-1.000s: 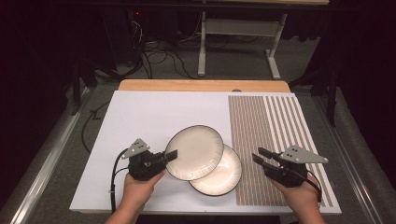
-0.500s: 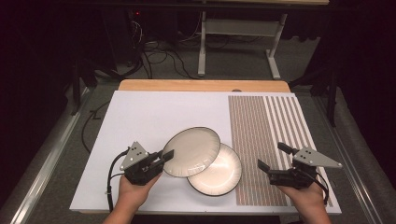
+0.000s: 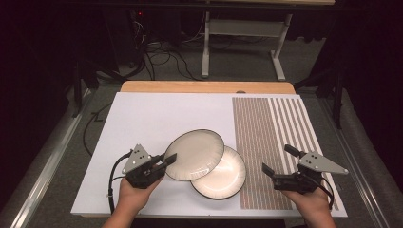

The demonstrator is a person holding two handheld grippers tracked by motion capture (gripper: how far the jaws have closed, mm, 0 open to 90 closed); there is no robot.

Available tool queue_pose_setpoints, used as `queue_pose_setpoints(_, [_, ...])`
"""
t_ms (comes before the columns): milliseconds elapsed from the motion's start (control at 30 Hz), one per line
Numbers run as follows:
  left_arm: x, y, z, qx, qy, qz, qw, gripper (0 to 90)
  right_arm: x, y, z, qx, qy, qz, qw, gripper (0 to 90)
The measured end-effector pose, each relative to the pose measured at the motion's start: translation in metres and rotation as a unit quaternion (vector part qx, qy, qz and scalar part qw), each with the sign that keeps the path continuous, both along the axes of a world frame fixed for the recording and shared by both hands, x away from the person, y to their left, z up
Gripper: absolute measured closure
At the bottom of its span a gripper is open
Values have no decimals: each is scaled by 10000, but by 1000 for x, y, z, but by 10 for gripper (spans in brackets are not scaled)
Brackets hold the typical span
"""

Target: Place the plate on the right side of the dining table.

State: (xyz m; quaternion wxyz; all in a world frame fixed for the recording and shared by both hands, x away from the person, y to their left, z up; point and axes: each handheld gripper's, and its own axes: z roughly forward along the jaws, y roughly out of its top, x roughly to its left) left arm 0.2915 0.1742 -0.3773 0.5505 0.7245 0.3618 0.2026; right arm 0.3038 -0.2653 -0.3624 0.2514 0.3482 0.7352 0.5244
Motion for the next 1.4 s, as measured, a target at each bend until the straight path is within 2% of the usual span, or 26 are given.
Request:
queue_pose_setpoints(367, [-1, 1, -1, 14, -46, 13, 10000, 785, 5, 29, 3, -165, 0, 241, 9996, 8])
queue_pose_setpoints(533, [0, 2, -2, -15, -52, -17, 10000, 785, 11, 46, 1, -311, 99, 418, 9986, 34])
queue_pose_setpoints(667, [0, 2, -2, -3, -53, -31, 10000, 784, 16, 59, -2, -362, 225, 542, 9976, 85])
queue_pose_setpoints(700, [0, 3, -2, 26, -31, -23, 10000, 781, 19, 65, -3, -404, 299, 657, 9966, 145])
queue_pose_setpoints(1167, [0, 3, -2, 84, -88, -63, 9999, 779, 34, 109, -12, -419, 448, 1011, 9930, 193])
queue_pose_setpoints(1400, [0, 3, -2, 98, -106, -85, 9999, 778, 43, 123, -19, -405, 588, 1082, 9916, 258])
